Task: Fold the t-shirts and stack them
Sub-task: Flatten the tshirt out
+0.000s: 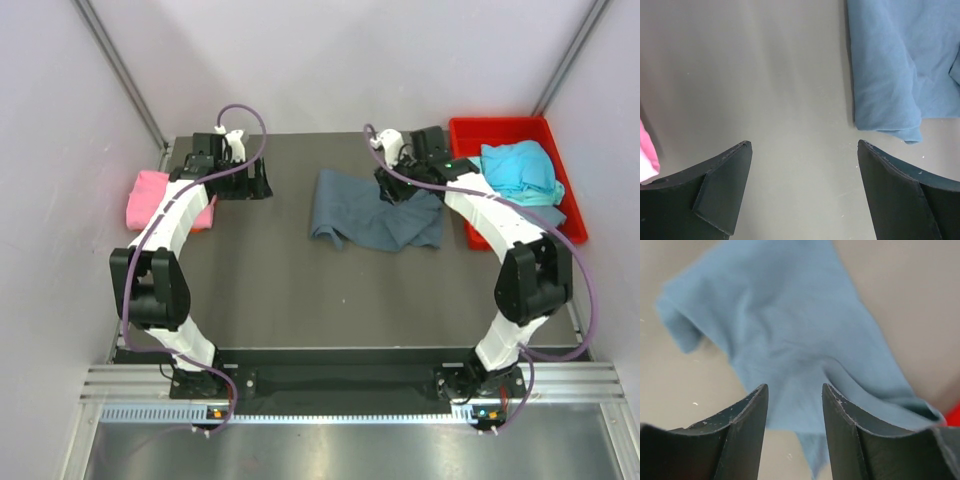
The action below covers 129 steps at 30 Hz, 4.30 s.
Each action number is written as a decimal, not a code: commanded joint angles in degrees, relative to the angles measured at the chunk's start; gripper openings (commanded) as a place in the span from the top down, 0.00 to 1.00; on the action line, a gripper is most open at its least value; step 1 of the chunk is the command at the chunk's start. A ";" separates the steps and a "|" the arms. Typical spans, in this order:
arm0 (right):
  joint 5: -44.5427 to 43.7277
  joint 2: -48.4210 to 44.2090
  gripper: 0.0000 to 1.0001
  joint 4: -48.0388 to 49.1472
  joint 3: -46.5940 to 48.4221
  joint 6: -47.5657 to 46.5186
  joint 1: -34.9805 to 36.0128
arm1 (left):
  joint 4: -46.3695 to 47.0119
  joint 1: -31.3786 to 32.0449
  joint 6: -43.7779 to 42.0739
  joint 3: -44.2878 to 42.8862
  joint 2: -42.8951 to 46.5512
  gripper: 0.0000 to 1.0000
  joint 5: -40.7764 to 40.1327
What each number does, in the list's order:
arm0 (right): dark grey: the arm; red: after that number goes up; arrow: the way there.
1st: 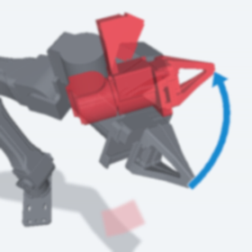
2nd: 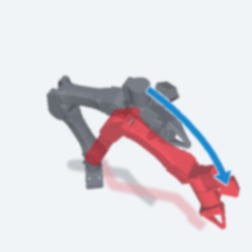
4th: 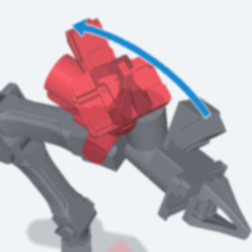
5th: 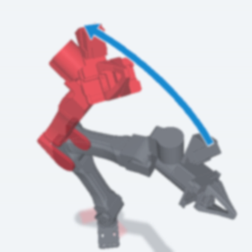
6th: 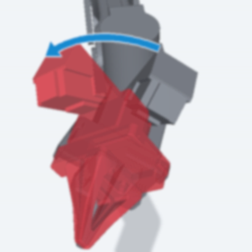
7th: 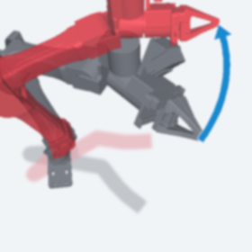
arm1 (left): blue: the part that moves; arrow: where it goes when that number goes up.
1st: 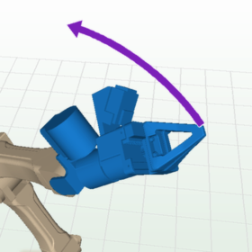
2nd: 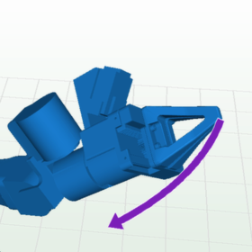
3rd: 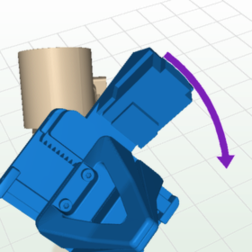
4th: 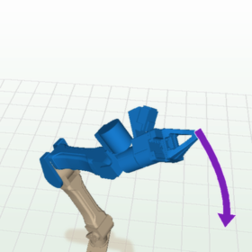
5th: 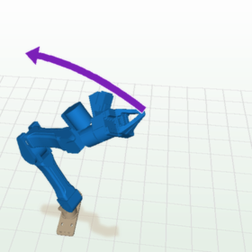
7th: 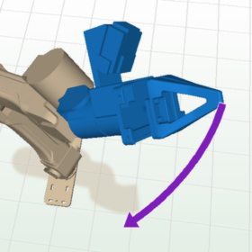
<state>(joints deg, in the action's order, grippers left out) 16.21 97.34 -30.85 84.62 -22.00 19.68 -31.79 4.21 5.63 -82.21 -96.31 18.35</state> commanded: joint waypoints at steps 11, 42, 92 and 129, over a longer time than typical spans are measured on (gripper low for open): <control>-3.98 17.71 0.53 -1.23 12.05 2.40 -0.08 | -0.20 0.19 -1.41 0.56 3.06 0.10 2.48; -11.11 1.20 1.00 -15.19 12.77 -1.29 -0.08 | 3.14 0.27 2.45 -2.25 -2.83 0.12 6.17; 1.90 -5.95 0.45 -11.17 -26.35 -24.32 2.20 | -0.11 1.24 -0.53 -1.72 1.22 0.12 5.12; 18.33 -0.30 0.63 -24.36 2.05 -11.42 10.22 | 1.64 1.24 0.88 -8.31 -5.02 0.13 5.20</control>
<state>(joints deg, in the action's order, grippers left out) 34.13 98.02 -56.69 88.12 -36.75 33.78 -31.62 5.34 6.11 -87.81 -100.71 23.07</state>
